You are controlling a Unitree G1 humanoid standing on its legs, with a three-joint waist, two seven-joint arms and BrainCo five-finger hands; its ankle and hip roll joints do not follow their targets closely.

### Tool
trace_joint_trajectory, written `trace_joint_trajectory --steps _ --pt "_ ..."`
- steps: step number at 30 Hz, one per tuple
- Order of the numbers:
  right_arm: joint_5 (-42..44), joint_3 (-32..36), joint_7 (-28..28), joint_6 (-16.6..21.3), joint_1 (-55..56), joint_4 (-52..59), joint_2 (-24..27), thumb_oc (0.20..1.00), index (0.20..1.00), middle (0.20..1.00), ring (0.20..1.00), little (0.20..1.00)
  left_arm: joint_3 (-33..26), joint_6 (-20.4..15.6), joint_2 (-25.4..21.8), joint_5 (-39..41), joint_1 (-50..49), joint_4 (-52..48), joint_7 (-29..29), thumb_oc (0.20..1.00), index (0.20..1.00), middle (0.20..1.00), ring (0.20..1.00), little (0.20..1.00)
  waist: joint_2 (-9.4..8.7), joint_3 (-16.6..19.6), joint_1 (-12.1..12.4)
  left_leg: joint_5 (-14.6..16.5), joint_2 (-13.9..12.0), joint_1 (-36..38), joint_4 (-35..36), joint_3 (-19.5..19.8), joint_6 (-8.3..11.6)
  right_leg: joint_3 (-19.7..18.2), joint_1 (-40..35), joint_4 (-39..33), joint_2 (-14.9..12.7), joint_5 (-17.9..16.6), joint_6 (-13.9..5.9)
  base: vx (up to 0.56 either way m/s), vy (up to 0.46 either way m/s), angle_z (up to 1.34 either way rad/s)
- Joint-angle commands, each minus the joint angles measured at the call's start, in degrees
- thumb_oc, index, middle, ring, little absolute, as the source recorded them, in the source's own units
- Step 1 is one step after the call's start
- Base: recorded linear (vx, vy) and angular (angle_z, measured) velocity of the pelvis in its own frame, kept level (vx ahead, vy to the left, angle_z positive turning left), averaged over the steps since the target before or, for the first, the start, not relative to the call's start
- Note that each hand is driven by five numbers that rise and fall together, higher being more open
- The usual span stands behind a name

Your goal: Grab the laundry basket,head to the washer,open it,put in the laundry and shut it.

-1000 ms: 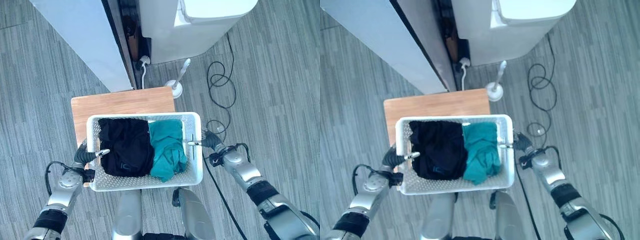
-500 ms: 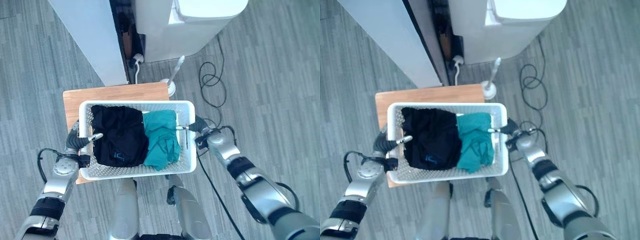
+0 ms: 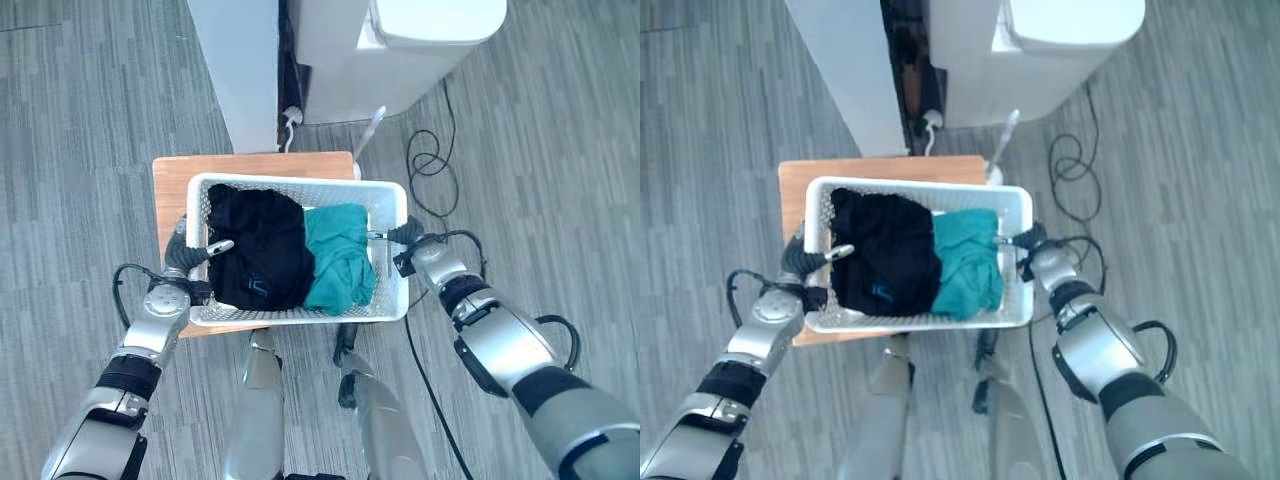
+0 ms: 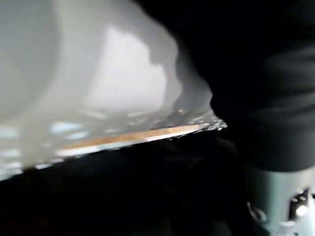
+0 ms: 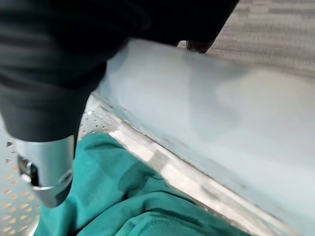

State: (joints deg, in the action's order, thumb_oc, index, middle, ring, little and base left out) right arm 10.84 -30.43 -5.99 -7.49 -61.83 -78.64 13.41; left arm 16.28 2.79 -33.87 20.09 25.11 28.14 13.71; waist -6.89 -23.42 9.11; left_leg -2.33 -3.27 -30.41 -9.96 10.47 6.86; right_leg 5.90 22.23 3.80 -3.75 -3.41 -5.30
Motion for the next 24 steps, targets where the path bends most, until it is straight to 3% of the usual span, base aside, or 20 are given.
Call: trace_joint_trajectory --steps 1,12,13,16,17,18,24 --pt "-1.6 -1.4 4.2 -5.5 7.1 -4.7 -8.1 1.000 1.000 1.000 1.000 1.000 4.8 2.5 0.9 -1.6 0.0 2.9 -3.5 1.000 1.000 1.000 1.000 1.000 0.69 -6.4 2.2 2.5 2.6 1.0 -0.9 -0.5 -4.25 0.2 -2.8 -1.8 -3.7 -1.7 -1.76 0.00 0.039 0.00" --pt "-3.3 -1.7 6.4 -5.5 4.7 -5.0 -5.1 1.000 1.000 1.000 1.000 1.000 6.4 4.3 -3.1 -8.3 2.9 5.3 -6.3 1.000 1.000 1.000 1.000 1.000 1.13 -6.3 1.5 3.0 2.8 1.1 -1.5 -1.2 -4.46 -0.6 -2.5 -1.8 -4.1 -2.0 -1.85 0.01 0.036 -0.04" --pt "-4.0 -2.3 6.8 -5.7 4.4 -5.0 -5.0 1.000 1.000 1.000 1.000 1.000 7.4 5.0 -3.7 -10.1 4.0 5.9 -6.8 0.925 0.925 0.925 0.925 0.925 1.15 -6.4 1.2 2.9 2.7 0.9 -1.4 -1.3 -4.46 -0.8 -2.1 -1.7 -4.0 -1.9 -1.81 0.00 0.000 0.00" --pt "-4.6 -2.9 7.4 -6.0 3.8 -5.6 -5.4 1.000 1.000 1.000 1.000 1.000 9.3 5.9 -3.4 -12.3 6.4 8.2 -7.2 0.200 0.200 0.200 0.200 0.200 1.10 -6.4 0.7 2.7 2.7 0.7 -1.2 -1.4 -4.44 -1.0 -1.8 -1.8 -3.9 -2.0 -1.75 0.00 0.008 -0.04" --pt "-4.4 -3.2 7.5 -6.1 3.6 -5.5 -5.7 0.564 0.564 0.564 0.564 0.564 10.1 6.1 -3.2 -12.6 7.6 9.1 -7.1 0.200 0.200 0.200 0.200 0.200 1.09 -6.4 0.6 2.7 2.7 0.6 -1.2 -1.4 -4.45 -1.1 -1.6 -1.8 -3.9 -2.1 -1.71 0.00 0.015 -0.07" --pt "-4.3 -3.4 7.4 -6.1 3.2 -5.3 -6.0 0.200 0.200 0.200 0.200 0.200 10.7 6.4 -3.3 -13.2 8.3 9.8 -7.1 0.200 0.200 0.200 0.200 0.200 1.06 -6.4 0.4 2.7 2.7 0.5 -1.2 -1.4 -4.43 -1.2 -1.4 -1.8 -3.9 -2.1 -1.69 0.00 0.011 -0.05" --pt "-3.0 -4.8 6.0 -5.1 2.1 -3.3 -7.7 0.200 0.200 0.200 0.200 0.200 12.6 5.6 -2.5 -14.8 10.9 12.5 -5.5 0.200 0.200 0.200 0.200 0.200 0.88 -6.4 -0.1 2.5 2.7 0.2 -1.0 -1.3 -4.34 -1.7 -0.9 -2.0 -3.8 -2.2 -1.64 0.00 0.004 -0.02"
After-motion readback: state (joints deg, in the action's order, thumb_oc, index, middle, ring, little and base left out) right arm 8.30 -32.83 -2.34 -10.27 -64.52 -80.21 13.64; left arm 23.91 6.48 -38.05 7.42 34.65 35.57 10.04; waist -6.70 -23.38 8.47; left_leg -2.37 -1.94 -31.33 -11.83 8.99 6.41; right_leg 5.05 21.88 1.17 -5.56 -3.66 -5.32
